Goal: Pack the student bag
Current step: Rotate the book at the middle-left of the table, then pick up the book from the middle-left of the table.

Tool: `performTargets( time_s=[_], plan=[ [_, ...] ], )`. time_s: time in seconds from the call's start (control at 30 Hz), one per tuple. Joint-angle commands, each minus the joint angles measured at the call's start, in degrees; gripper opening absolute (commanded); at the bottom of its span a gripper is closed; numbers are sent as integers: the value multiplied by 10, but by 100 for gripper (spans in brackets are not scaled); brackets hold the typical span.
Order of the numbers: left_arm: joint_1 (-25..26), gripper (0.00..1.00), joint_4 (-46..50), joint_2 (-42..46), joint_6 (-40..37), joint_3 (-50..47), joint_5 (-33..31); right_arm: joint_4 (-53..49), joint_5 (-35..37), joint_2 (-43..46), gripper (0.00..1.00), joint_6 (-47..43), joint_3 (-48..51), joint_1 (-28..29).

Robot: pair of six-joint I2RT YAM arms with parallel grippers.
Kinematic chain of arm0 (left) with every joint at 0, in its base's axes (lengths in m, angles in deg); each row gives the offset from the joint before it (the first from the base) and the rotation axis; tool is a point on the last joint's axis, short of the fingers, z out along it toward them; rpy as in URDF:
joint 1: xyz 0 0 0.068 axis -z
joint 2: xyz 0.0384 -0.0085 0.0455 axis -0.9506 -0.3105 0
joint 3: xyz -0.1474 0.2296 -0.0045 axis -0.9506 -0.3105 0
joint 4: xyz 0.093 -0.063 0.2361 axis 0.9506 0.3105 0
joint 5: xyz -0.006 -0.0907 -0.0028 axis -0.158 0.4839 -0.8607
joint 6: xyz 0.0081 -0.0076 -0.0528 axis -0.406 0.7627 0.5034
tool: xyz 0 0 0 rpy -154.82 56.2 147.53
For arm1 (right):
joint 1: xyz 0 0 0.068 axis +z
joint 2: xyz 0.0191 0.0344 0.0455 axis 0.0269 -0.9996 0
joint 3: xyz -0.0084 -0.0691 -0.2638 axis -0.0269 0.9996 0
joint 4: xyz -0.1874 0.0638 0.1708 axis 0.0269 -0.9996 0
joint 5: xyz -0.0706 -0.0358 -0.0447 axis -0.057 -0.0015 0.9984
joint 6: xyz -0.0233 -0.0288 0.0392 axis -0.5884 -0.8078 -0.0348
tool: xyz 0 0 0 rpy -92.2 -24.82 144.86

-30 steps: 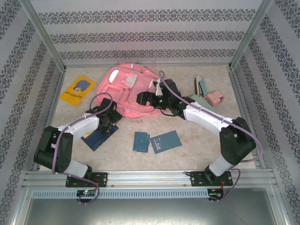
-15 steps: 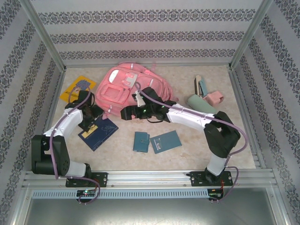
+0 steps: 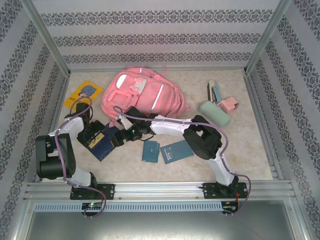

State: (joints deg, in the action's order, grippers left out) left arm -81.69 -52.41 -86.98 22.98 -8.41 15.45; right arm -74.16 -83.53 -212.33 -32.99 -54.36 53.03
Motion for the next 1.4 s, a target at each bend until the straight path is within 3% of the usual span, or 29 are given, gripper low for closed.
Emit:
performTargets(
  time_s=[0.0,0.23,0.6,0.7,0.87,1.1,1.37],
  plan=[
    [-1,90,-25,3,3,-50,58,-22,-13,-22,98,-8,-29,-1],
    [65,89,-49,69,95,-130,102,-7,5,-27,98,27,-13,-33],
    [234,87,-31,191,240,-167,72,-26,25,-15,98,14,-9,-88],
    [259,87,2,199,225,-143,56,-35,34,-2,98,9,-4,-99],
    [258,86,63,187,142,-97,3,-19,66,40,98,31,45,-99],
    [256,73,58,147,51,-71,-22,76,58,98,98,129,148,-99],
    [230,55,74,122,11,-82,-77,93,75,103,63,156,154,-66]
  ],
)
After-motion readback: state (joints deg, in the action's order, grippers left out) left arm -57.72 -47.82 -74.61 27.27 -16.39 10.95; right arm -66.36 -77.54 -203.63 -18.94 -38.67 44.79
